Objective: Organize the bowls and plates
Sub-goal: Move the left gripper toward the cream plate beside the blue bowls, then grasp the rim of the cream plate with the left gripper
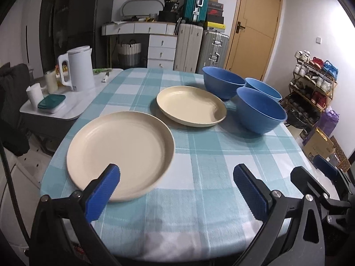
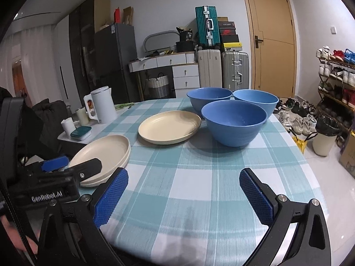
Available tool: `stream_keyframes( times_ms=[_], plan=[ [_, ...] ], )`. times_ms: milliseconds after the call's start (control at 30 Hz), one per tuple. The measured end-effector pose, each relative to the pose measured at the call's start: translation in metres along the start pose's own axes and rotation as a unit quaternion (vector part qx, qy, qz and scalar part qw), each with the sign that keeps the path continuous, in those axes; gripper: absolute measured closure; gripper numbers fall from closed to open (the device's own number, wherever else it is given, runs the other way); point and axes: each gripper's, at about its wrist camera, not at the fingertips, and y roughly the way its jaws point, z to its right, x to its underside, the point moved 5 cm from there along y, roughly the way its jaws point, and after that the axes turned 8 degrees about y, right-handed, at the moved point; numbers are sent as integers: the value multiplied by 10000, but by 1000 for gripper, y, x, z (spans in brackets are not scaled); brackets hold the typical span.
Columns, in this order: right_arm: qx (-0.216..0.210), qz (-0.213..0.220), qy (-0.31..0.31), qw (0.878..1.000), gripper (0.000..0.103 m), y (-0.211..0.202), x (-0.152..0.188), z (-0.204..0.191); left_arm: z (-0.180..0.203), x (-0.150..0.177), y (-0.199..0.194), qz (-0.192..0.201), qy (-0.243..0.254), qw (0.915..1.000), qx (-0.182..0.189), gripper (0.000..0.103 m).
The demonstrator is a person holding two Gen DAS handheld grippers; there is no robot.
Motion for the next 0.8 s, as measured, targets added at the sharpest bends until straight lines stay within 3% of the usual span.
stream_keyframes(
  times_ms=[333, 533, 633, 800],
  plan=[
    [-133, -269, 285, 9991, 1, 66, -32, 8, -36, -55, 35, -207, -126, 9996, -166, 0],
    [-336, -146, 275, 9990, 1, 90, -48, 9, -43, -101, 64, -379, 311, 9985, -226, 0],
    [-373, -312, 305, 9984, 1, 103, -49, 10, -42, -120, 91, -895, 580, 9941, 187, 0],
    [-457, -429, 412, 9972, 1, 116, -49, 14, -51, -149, 137, -1438, 603, 9873, 312, 1]
  ],
)
